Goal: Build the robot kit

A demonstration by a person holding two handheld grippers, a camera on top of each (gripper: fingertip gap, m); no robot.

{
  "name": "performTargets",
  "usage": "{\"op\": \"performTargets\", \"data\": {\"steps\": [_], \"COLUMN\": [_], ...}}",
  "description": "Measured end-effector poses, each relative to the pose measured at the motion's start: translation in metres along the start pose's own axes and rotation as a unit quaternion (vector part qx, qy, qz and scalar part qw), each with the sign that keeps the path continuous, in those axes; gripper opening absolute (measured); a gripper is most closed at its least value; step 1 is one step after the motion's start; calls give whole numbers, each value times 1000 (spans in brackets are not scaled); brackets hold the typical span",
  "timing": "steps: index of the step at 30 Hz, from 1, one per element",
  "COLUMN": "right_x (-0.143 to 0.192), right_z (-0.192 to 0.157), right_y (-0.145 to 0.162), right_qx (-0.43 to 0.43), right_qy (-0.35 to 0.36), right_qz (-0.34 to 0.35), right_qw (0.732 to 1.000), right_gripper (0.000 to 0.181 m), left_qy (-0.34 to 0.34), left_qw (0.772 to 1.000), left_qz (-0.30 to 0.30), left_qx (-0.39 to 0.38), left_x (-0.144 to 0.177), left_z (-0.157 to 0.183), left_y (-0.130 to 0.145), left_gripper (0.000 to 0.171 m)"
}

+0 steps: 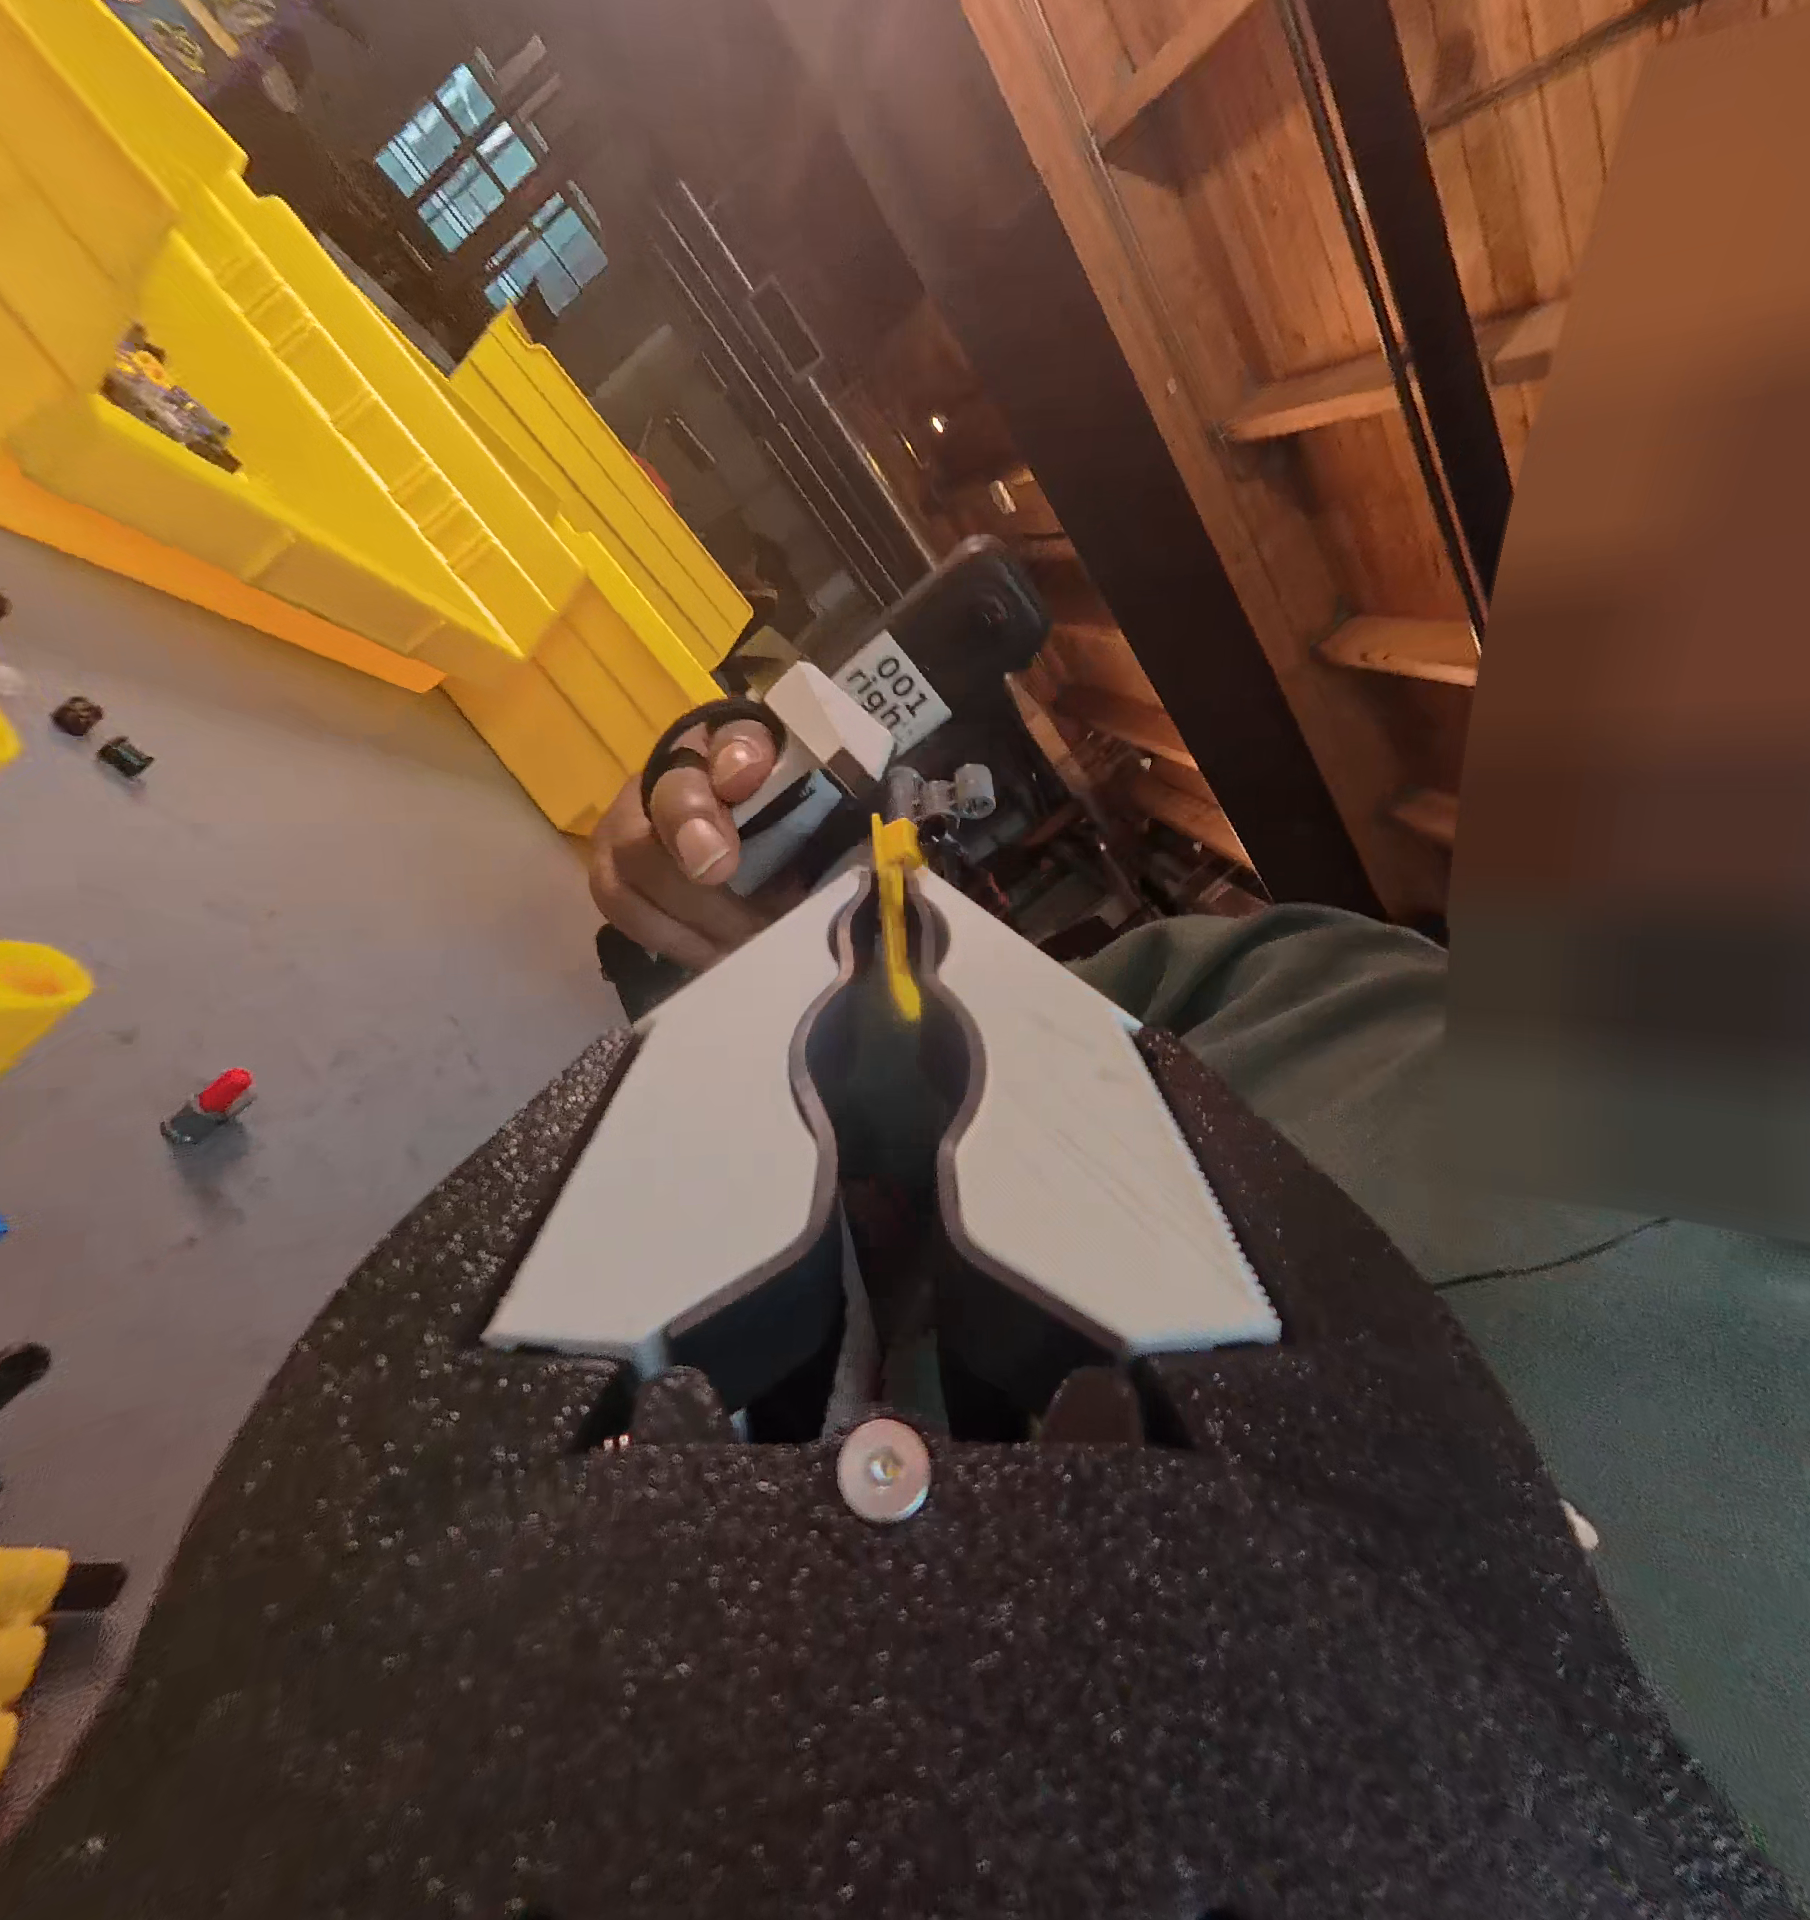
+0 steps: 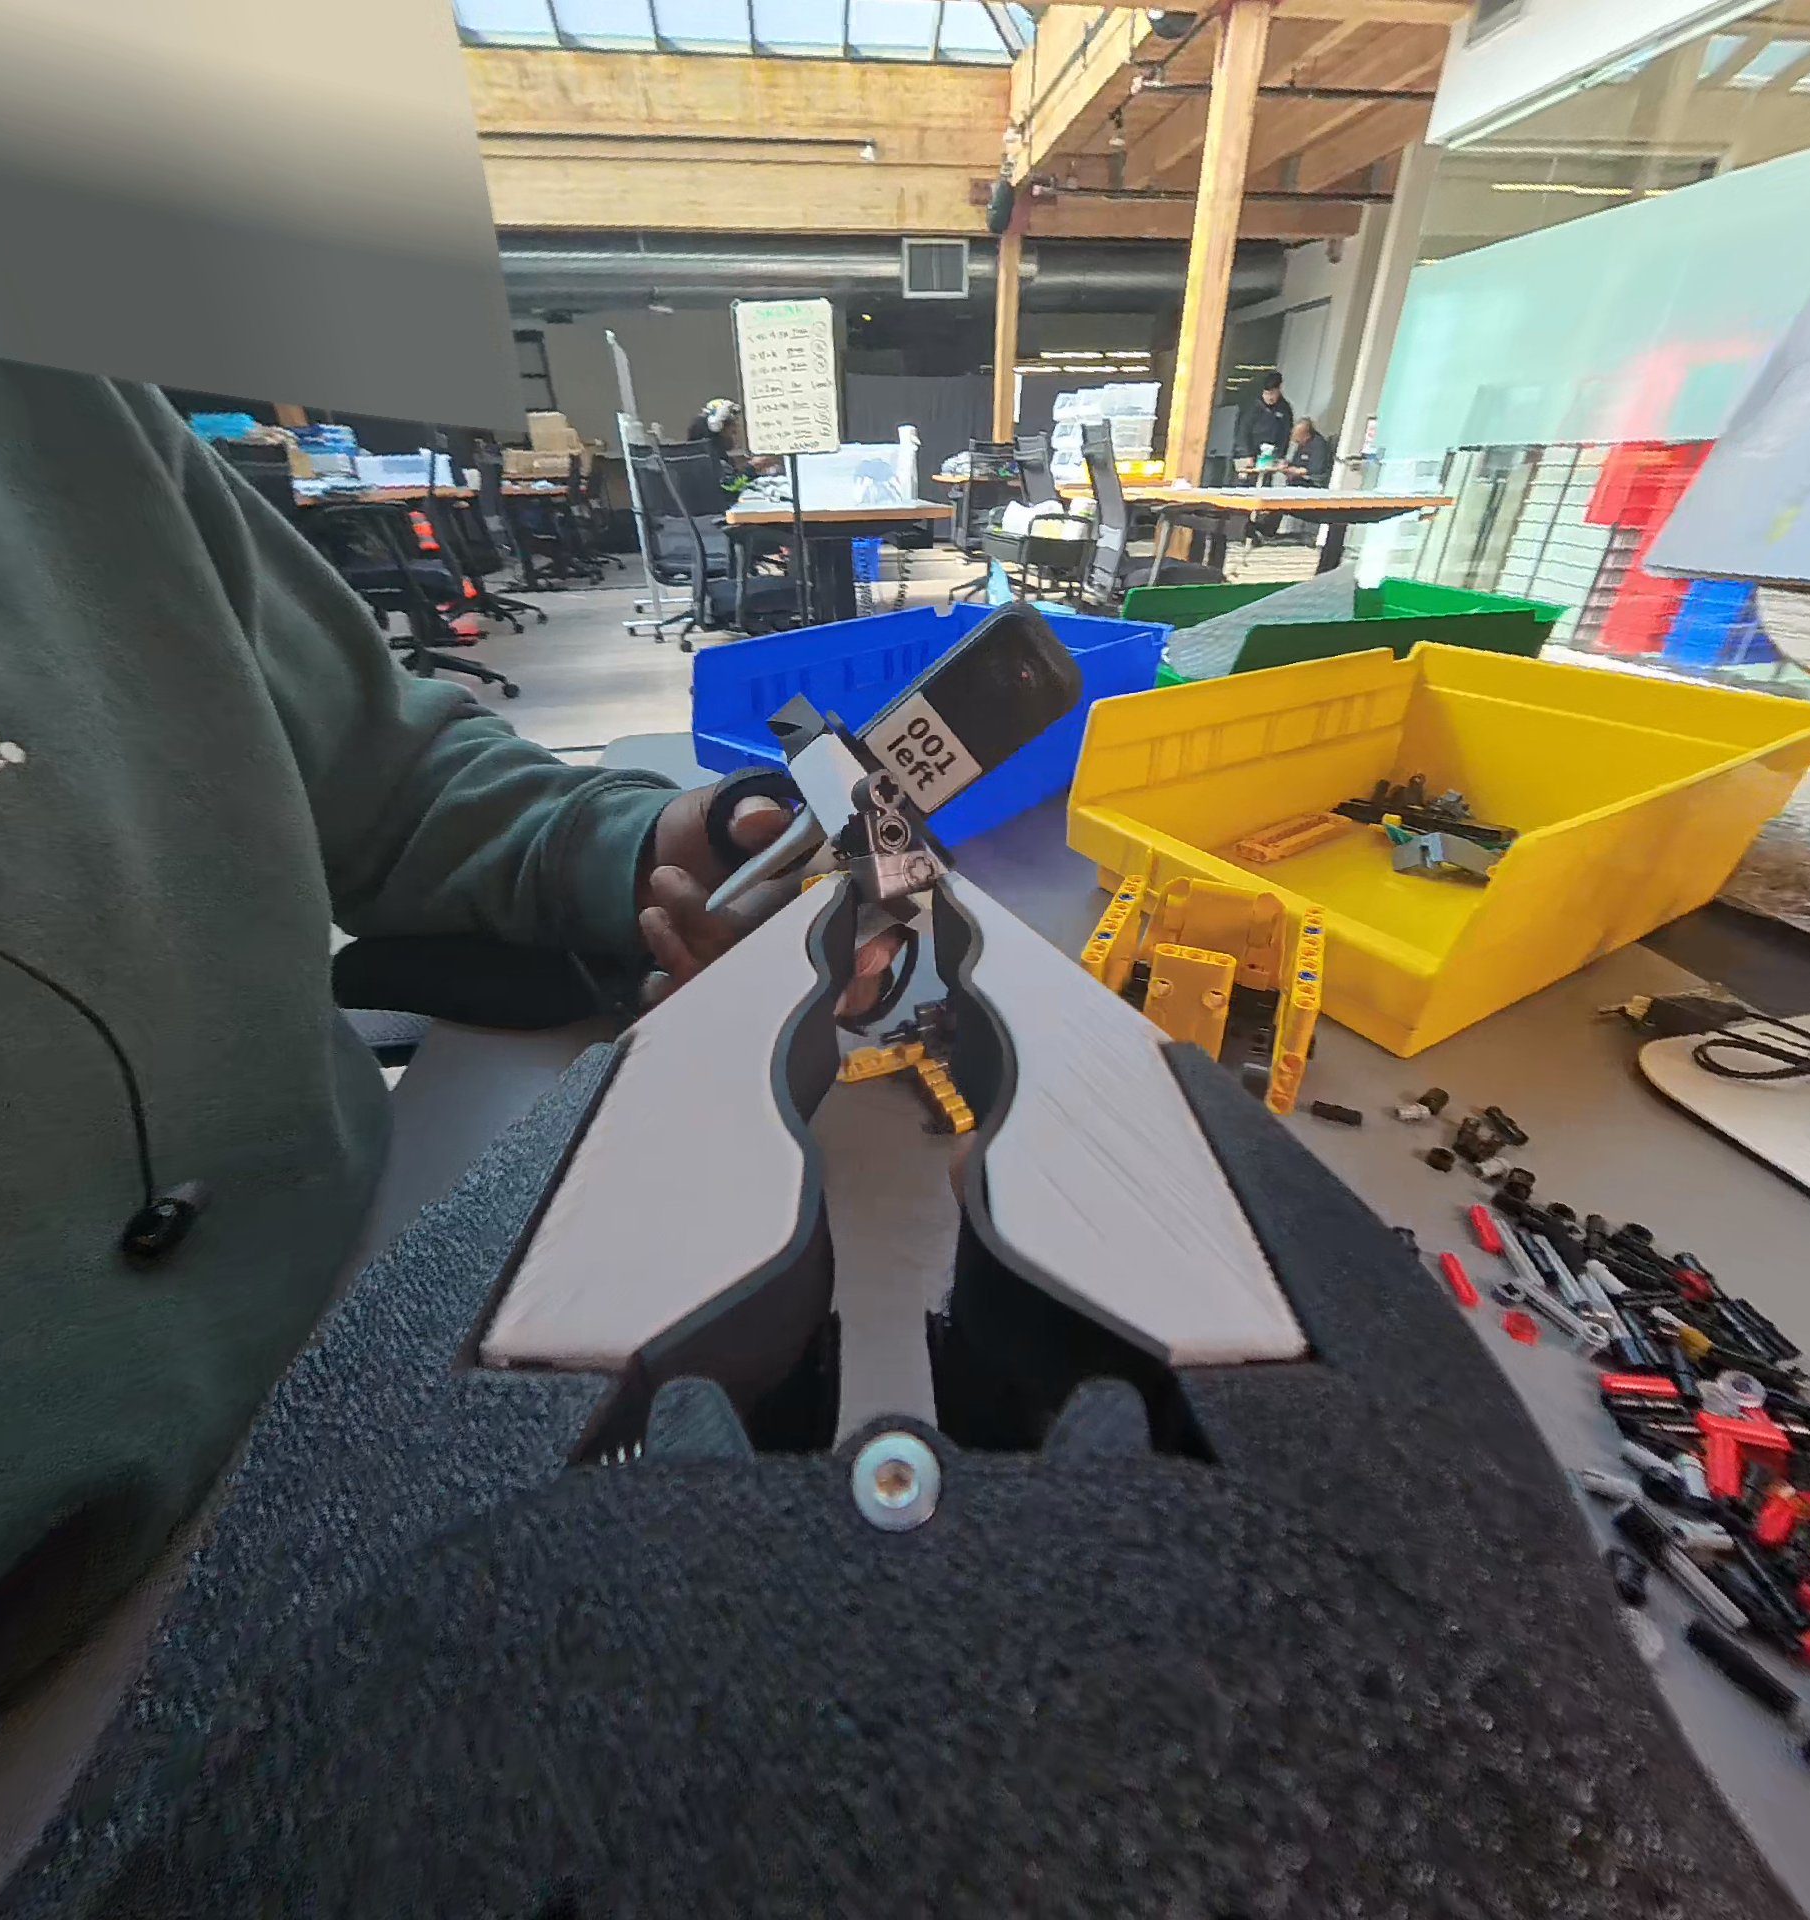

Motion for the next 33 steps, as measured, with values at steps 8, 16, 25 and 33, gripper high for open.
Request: {"op": "performTargets", "data": {"steps": [8,16,25,33], "right_x": [11,12,6,-5], "right_z": [-16,-22,6,28], "right_y": [-9,-9,14,32], "right_qx": [-43,-52,-50,-121], "right_qy": [-119,-152,-41,57], "right_qz": [34,49,-28,-81], "right_qw": [991,986,998,988], "right_gripper": [13,13,16,24], "left_qy": [51,86,-158,-389], "left_qw": [995,989,972,857], "left_qz": [-79,-107,-39,-4], "left_qx": [30,47,-168,-338], "left_x": [-14,-19,-5,16], "left_z": [10,17,-11,-31], "left_y": [23,34,9,-12], "left_gripper": [26,13,5,4]}}
Point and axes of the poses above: each gripper's, where its closed fingertips meet, x back along the fingers, y out of its underside, z = x × y across the jaws, the point moved 4 cm from there along x, back along the fingers, and after that the axes turned 10 degrees about x, right-handed, at the moved point
